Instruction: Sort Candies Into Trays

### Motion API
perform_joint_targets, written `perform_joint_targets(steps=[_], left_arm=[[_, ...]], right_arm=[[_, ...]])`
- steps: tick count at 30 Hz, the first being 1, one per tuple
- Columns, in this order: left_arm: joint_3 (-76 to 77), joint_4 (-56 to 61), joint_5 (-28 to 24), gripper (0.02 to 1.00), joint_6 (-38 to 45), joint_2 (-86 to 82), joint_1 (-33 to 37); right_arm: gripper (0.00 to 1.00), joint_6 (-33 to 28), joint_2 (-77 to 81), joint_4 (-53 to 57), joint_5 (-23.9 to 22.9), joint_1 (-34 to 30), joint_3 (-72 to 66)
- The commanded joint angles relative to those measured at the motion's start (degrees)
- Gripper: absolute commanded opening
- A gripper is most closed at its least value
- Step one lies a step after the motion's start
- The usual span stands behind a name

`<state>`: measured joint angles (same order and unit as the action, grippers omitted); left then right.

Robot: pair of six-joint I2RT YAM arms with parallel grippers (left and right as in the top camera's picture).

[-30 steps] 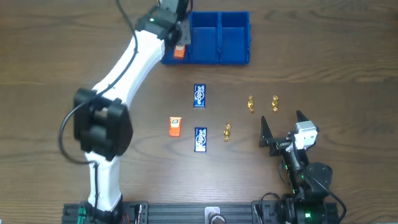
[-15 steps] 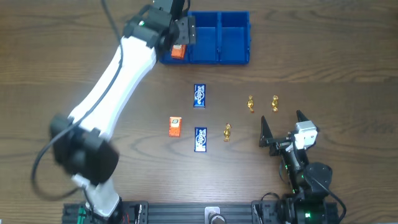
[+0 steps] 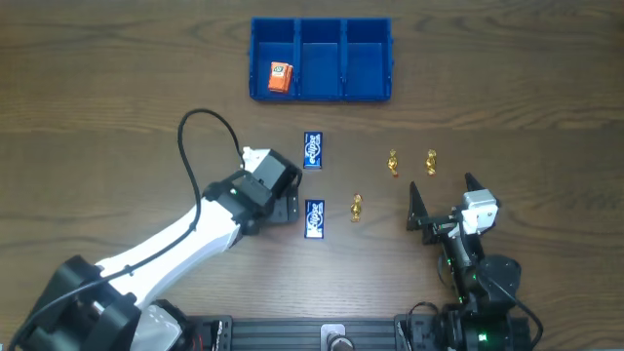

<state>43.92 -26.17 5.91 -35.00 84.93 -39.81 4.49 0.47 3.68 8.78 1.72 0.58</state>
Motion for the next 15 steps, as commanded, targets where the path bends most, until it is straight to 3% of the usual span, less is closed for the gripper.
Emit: perform_joint_targets(steps=[1, 12, 15], left_arm=[[-0.59, 2.67, 0.02, 0.923, -2.25, 4.37, -1.01], [-0.46, 5.60, 1.20, 0.847, -2.25, 9.38, -1.09], [-0.07, 5.60, 1.99, 0.737, -2.03, 9.46, -1.09]], right_arm=[[0.998, -0.07, -0.31, 0.22, -0.33, -0.24, -0.13], [0.998, -0.07, -0.31, 0.22, -0.33, -0.24, -0.13], [0.998, -0.04, -0.31, 0.22, -0.33, -0.24, -0.13]])
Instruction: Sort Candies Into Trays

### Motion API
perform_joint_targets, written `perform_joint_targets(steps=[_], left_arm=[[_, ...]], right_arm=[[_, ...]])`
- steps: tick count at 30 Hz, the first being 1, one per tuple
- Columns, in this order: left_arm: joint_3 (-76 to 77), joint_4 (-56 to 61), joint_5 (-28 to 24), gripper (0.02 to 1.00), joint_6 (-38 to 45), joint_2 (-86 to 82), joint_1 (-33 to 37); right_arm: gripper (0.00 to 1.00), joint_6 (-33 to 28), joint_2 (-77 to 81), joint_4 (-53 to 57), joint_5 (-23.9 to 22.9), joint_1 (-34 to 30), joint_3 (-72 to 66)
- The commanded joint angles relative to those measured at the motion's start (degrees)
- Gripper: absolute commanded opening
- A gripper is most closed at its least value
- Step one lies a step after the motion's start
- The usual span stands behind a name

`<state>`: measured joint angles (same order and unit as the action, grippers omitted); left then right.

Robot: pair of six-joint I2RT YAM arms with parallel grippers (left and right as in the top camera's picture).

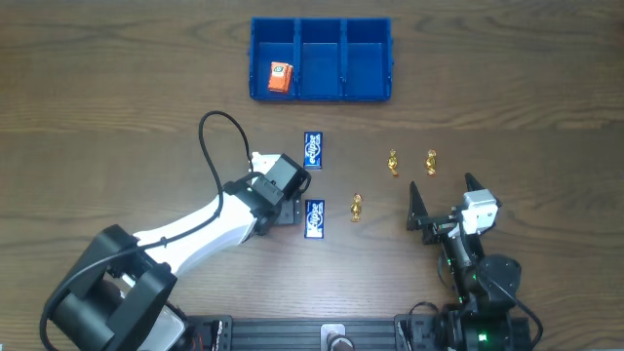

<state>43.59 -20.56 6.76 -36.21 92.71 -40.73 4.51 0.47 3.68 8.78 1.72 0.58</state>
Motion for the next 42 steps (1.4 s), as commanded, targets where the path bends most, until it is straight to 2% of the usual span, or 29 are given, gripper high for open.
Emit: perform_joint_targets(steps=[1, 4, 13, 16, 19, 21, 23, 25, 27, 33, 37, 42], left_arm=[[0.33, -0.04, 1.14, 0.709, -0.76, 1.68, -0.17], [0.35, -0.07, 1.14, 0.553, -0.61, 1.68, -0.20], [0.42, 0.79, 1.38, 0.310, -0.66, 1.68, -1.09], [1.53, 0.90, 1.66, 0.301, -0.61, 1.20, -1.07], [7.13, -3.15, 5.97, 0.310, 0.57, -2.36, -0.81], [13.53, -7.32, 9.35, 0.310, 3.06, -5.03, 0.20], [26.49, -12.94, 13.31, 0.312, 7.74, -6.32, 2.71], [35.80, -13.86, 13.81, 0.314, 12.41, -4.42, 5.40], [45.42, -13.97, 13.64, 0.323, 15.93, 0.42, 9.35], [58.84, -14.73, 6.82, 0.323, 18.32, 15.43, 16.52], [62.36, -12.55, 2.56, 0.338, 19.47, 24.52, 18.01], [62.42, -10.75, 1.03, 0.343, 19.52, 28.89, 18.56]], right_arm=[[0.998, -0.09, -0.31, 0.20, -0.31, -0.24, -0.13], [0.998, -0.09, -0.31, 0.22, -0.33, -0.24, -0.13], [0.998, -0.09, -0.31, 0.22, -0.31, -0.24, -0.13], [0.998, -0.09, -0.31, 0.20, -0.31, -0.24, -0.13], [0.998, -0.09, -0.31, 0.22, -0.31, -0.24, -0.13], [0.998, -0.07, -0.31, 0.22, -0.33, -0.24, -0.13], [0.998, -0.09, -0.31, 0.20, -0.33, -0.24, -0.13], [0.998, -0.09, -0.31, 0.22, -0.33, -0.24, -0.13], [0.998, -0.09, -0.31, 0.22, -0.33, -0.24, -0.13], [0.998, -0.09, -0.31, 0.22, -0.33, -0.24, -0.13], [0.998, -0.09, -0.31, 0.20, -0.31, -0.24, -0.13], [0.998, -0.09, -0.31, 0.22, -0.33, -0.24, -0.13]])
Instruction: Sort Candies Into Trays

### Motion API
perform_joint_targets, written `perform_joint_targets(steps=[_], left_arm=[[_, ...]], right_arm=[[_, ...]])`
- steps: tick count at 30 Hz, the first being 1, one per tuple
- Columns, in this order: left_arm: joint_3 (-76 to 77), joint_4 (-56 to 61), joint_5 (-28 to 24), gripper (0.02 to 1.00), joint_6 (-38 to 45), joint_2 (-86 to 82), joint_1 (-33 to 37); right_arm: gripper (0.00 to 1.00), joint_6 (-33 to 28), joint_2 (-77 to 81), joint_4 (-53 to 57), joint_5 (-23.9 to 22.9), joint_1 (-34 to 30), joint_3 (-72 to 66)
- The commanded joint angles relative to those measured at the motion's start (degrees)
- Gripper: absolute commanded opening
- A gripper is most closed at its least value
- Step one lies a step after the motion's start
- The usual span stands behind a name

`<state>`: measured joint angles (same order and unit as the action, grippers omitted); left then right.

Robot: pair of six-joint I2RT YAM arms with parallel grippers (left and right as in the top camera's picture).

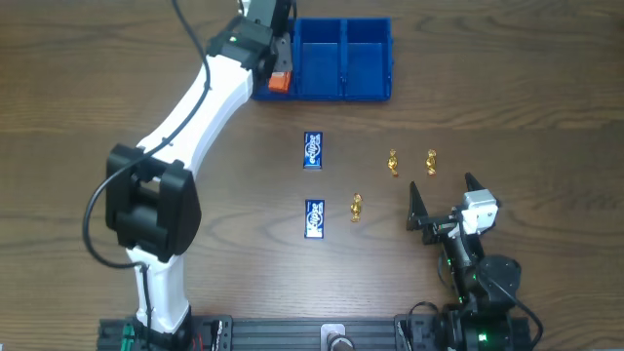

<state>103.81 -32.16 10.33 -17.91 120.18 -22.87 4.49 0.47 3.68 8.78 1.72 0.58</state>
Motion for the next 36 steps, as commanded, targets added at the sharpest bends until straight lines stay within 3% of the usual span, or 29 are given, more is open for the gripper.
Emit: perform_joint_targets(steps=[1, 6, 7, 9, 11, 12, 16, 21, 24, 28, 36], left_arm=[[2.21, 0.76, -2.51, 0.340, 1.25, 1.75, 0.74], [2.19, 0.90, -2.49, 0.362, 1.68, 2.34, 0.79], [2.21, 0.92, -2.49, 0.443, 1.66, 2.34, 0.79], [2.21, 0.92, -2.54, 0.737, 1.64, 2.34, 0.85], [2.19, 0.90, -2.78, 0.888, 1.64, 1.62, 0.87], [2.10, 0.68, -2.91, 0.910, 1.62, 0.28, 1.09], [-5.60, 4.81, -2.69, 0.958, 1.09, -14.64, 2.47], [-35.58, 21.99, 1.84, 1.000, 6.86, -51.84, 3.08], [-51.39, 25.62, -2.16, 1.000, 9.01, -72.87, 6.38], [-72.59, 27.19, -9.51, 1.000, 13.22, -100.48, 17.84], [-94.40, 27.87, -12.11, 0.996, 14.08, -116.67, 22.86]], right_arm=[[0.998, -0.07, -0.31, 0.22, -0.31, -0.24, -0.13], [0.998, -0.07, -0.31, 0.22, -0.33, -0.24, -0.13], [0.998, -0.04, -0.31, 0.22, -0.31, -0.24, -0.13], [0.998, -0.07, -0.31, 0.22, -0.31, -0.24, -0.13], [0.998, -0.07, -0.31, 0.22, -0.31, -0.24, -0.13], [0.998, -0.07, -0.31, 0.22, -0.33, -0.24, -0.13], [0.998, -0.07, -0.31, 0.22, -0.31, -0.24, -0.13], [0.998, -0.07, -0.31, 0.22, -0.33, -0.24, -0.13], [0.998, -0.07, -0.31, 0.22, -0.33, -0.24, -0.13], [0.998, -0.07, -0.31, 0.22, -0.33, -0.24, -0.13], [0.998, -0.07, -0.31, 0.20, -0.33, -0.24, -0.13]])
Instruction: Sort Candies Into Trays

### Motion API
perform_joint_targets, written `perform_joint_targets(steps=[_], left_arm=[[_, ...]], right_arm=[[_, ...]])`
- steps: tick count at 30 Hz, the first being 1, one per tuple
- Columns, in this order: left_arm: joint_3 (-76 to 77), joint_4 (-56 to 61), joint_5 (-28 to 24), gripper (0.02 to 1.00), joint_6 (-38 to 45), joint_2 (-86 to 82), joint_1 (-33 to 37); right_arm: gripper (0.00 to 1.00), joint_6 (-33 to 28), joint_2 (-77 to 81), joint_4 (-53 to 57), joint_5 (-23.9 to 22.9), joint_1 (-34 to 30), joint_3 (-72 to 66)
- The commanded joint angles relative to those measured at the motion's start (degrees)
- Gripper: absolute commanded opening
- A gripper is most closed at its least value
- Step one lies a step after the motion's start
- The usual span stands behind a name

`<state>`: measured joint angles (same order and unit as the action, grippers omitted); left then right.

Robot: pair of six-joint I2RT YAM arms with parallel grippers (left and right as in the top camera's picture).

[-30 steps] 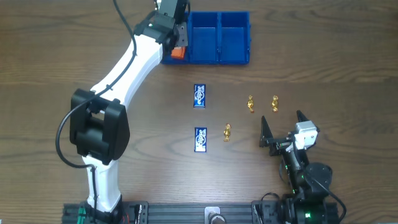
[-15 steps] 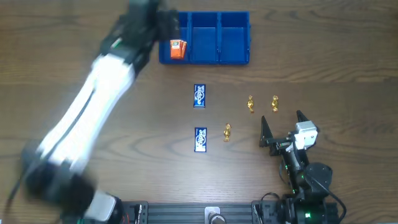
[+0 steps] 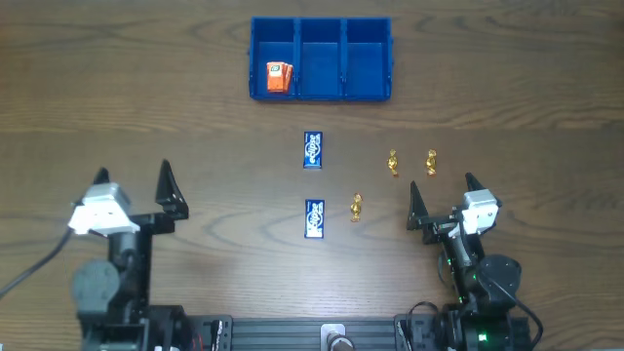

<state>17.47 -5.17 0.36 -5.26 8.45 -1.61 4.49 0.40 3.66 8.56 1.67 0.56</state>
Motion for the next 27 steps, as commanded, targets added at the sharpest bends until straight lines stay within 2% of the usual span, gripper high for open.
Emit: perform_joint_targets(steps=[1, 5, 17, 20, 27], left_arm=[[-10.12, 0.90, -2.10, 0.998, 1.42, -6.12, 1.70], [-17.20, 0.55, -1.86, 0.998, 1.49, -8.28, 1.60], [-17.20, 0.74, -1.86, 0.996, 1.44, -8.09, 1.60], [-17.20, 0.74, -1.86, 0.998, 1.44, -8.09, 1.60], [-17.20, 0.74, -1.86, 0.998, 1.44, -8.09, 1.60]], right_arm=[[0.998, -0.07, -0.24, 0.22, -0.09, -0.20, -0.11], [0.998, -0.07, -0.24, 0.24, -0.09, -0.20, -0.11], [0.998, -0.07, -0.24, 0.24, -0.11, -0.20, -0.11], [0.998, -0.07, -0.24, 0.46, -1.64, -0.20, -0.11], [0.998, 0.44, -0.24, -2.21, -0.37, 0.44, -0.11]])
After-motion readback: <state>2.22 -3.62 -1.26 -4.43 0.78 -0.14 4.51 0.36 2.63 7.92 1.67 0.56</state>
